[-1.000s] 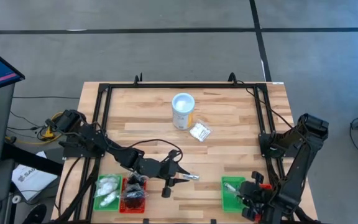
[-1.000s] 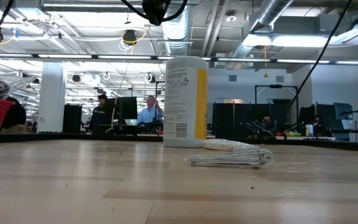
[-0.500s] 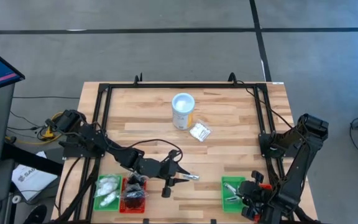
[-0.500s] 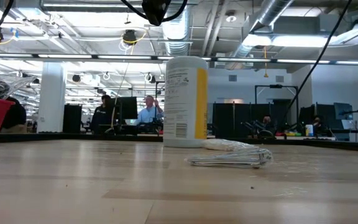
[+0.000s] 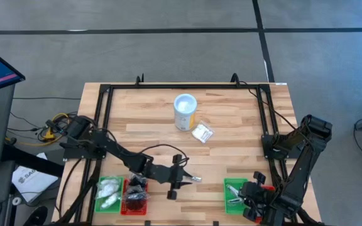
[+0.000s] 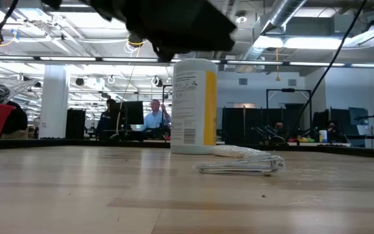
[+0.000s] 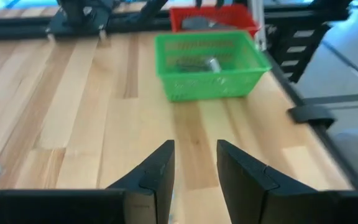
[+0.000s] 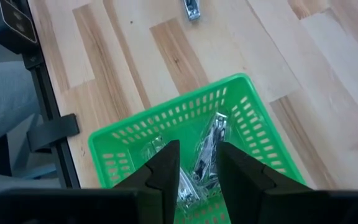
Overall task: Pick & Place Travel size toiletries
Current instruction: Put the nail cutter into the right green bin
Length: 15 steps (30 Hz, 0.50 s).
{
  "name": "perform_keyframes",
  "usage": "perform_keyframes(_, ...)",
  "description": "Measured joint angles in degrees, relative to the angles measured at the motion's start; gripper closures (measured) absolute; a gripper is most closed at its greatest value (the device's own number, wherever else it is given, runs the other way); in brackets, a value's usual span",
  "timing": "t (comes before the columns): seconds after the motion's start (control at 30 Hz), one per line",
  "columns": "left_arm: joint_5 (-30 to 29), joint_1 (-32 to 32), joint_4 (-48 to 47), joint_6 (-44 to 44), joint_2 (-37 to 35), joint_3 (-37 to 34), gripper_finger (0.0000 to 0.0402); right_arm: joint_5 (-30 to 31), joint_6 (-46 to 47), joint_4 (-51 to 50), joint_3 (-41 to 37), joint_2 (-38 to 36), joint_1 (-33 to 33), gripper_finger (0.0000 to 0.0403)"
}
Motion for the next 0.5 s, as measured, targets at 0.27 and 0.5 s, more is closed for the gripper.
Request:
perform_keyframes(0.27, -0.12, 1.67, 0.44, -0.15, 4.38, 0.02, 0.029, 1.36, -0.26, 0.05, 0.0, 0.0, -0.03, 0.0305)
perform_keyframes(0.5, 0.43, 1.65, 1.08, -0.16, 7.72, 0.04, 0.029, 1.41, -0.41, 0.13, 0.0, 0.0, -0.72, 0.0305)
